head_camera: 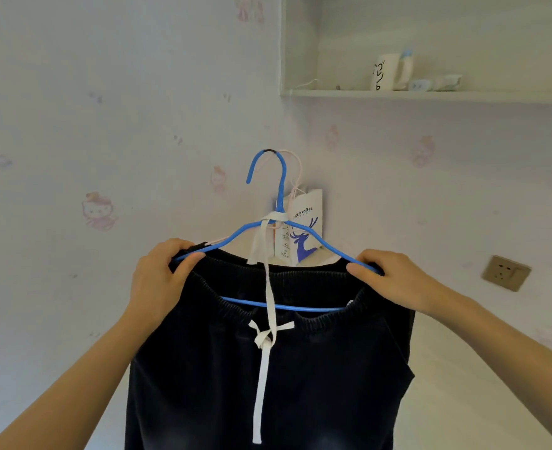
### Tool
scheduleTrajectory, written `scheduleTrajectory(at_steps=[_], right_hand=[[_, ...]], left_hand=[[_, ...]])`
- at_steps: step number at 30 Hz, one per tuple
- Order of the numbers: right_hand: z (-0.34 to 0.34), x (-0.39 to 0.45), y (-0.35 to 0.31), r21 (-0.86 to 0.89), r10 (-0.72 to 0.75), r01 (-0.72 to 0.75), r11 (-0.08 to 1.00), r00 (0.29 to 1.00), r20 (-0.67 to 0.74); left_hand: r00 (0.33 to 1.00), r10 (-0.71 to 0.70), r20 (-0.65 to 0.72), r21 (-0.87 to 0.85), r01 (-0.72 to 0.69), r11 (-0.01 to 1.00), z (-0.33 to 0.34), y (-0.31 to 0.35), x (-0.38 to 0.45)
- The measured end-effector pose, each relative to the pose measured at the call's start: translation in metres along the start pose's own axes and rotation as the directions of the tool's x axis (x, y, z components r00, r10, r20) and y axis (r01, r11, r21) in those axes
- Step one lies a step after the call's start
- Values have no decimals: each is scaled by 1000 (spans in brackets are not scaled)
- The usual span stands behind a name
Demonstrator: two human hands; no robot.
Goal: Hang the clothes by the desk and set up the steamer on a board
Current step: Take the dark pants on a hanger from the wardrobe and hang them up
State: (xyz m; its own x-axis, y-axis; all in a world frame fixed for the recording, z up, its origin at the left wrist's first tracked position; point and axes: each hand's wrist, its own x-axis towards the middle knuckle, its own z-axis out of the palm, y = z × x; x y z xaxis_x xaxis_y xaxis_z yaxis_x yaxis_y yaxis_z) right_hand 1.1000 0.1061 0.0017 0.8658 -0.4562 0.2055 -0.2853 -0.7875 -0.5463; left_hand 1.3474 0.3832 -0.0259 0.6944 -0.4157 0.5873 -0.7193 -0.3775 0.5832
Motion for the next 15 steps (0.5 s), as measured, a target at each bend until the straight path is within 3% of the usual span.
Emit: scheduleTrajectory(at_steps=[15], right_hand=[[37,171,108,15,52,-52,999,998,34]], left_hand=[[971,-150,187,44,144,989,141,-67,115]])
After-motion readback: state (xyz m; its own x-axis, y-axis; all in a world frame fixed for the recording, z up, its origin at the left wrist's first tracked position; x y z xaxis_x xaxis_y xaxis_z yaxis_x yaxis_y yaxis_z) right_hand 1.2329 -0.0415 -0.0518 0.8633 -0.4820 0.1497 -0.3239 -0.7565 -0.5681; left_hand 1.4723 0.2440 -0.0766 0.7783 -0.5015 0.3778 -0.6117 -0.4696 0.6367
